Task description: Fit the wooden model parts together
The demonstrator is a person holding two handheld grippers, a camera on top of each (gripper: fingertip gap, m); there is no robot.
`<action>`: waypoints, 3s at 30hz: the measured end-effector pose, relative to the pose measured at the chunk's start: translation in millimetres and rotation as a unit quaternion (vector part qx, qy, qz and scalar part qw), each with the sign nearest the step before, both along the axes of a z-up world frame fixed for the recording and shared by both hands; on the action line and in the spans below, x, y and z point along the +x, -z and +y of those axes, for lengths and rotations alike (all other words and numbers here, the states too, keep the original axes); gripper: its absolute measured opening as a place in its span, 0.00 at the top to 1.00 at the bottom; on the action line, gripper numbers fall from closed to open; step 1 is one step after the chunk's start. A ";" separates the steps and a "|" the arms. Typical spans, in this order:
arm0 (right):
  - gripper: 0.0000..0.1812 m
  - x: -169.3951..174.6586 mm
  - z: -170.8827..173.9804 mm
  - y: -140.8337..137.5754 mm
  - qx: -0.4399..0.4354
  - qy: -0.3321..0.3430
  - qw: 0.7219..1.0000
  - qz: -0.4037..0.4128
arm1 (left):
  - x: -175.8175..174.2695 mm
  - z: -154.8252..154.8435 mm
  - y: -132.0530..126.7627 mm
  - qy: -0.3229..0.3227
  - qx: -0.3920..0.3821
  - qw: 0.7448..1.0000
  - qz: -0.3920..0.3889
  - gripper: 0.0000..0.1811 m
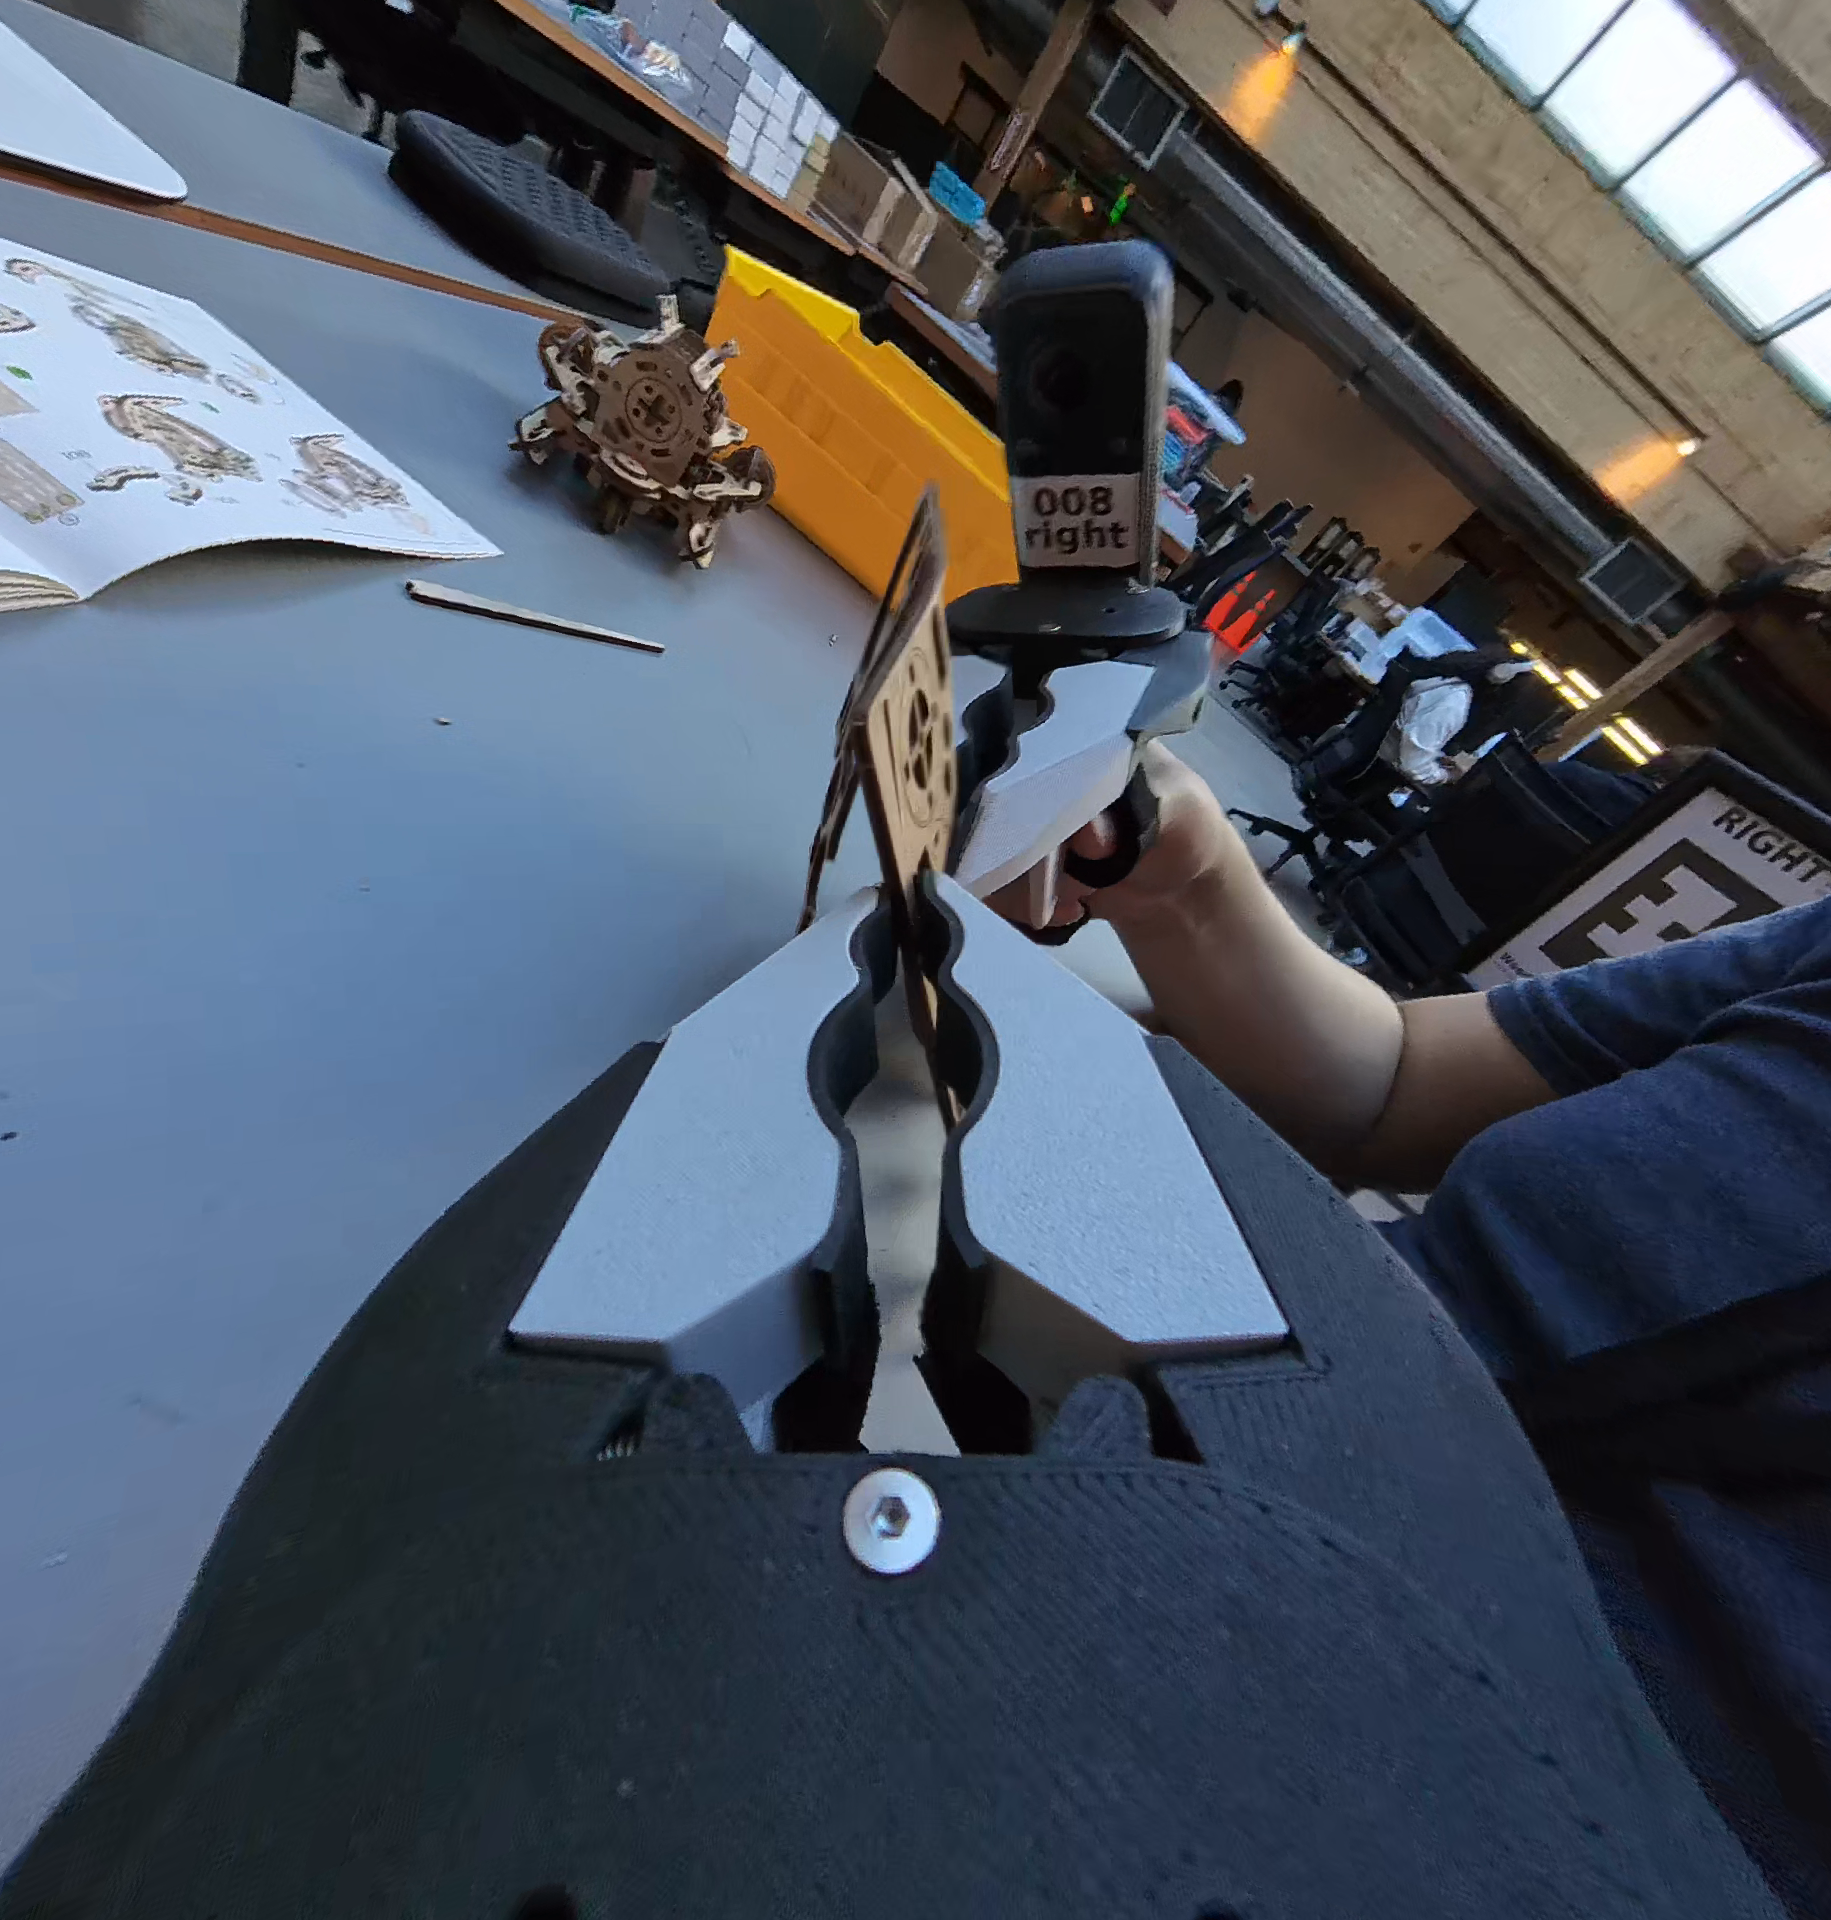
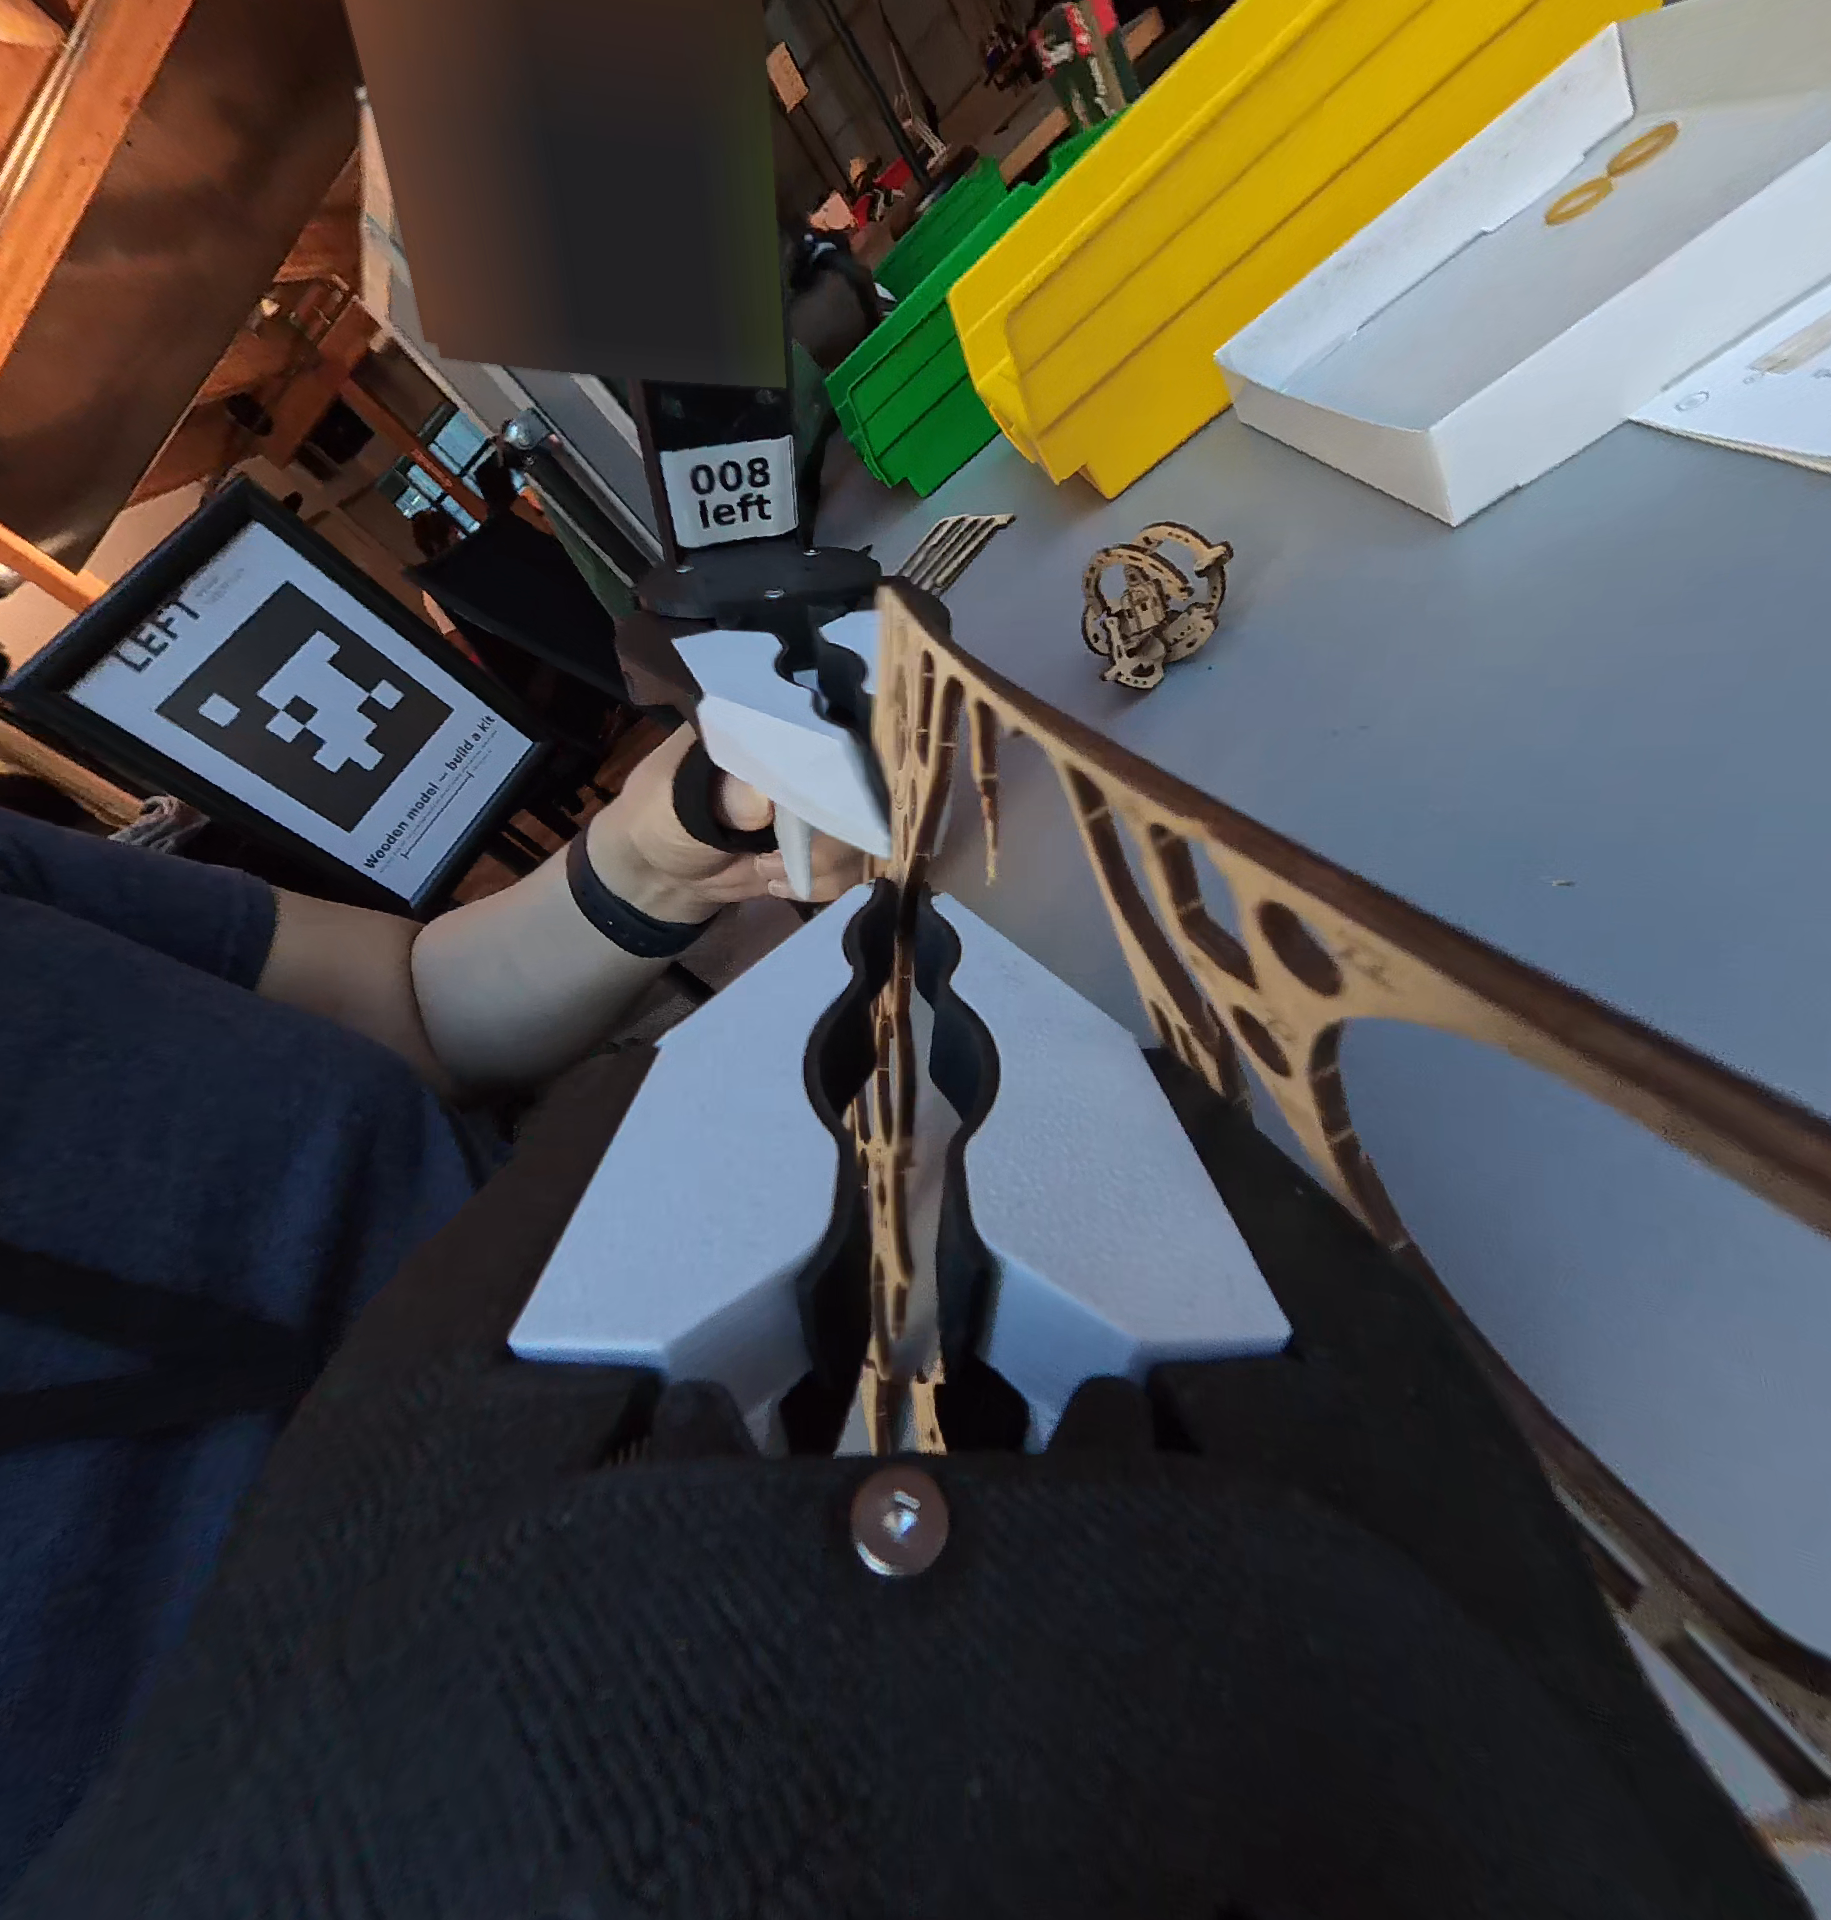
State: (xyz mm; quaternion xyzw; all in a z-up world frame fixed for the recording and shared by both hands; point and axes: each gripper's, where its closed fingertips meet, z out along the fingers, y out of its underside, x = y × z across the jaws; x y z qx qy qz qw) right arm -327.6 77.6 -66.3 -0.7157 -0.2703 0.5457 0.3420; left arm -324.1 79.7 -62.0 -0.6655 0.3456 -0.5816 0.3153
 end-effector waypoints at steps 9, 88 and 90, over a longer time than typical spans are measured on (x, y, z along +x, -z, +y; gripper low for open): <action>0.99 3.8 4.6 2.3 -0.023 0.006 1.000 0.014 | 3.2 4.8 -0.3 -0.022 0.003 1.000 0.000 0.97; 0.96 -20.0 26.8 -14.1 -0.099 0.156 0.972 0.145 | -16.5 25.3 -16.7 -0.247 0.065 0.966 -0.051 1.00; 0.97 -20.0 27.4 -13.0 -0.104 0.157 0.970 0.152 | -16.9 24.7 -16.5 -0.243 0.070 0.966 -0.047 1.00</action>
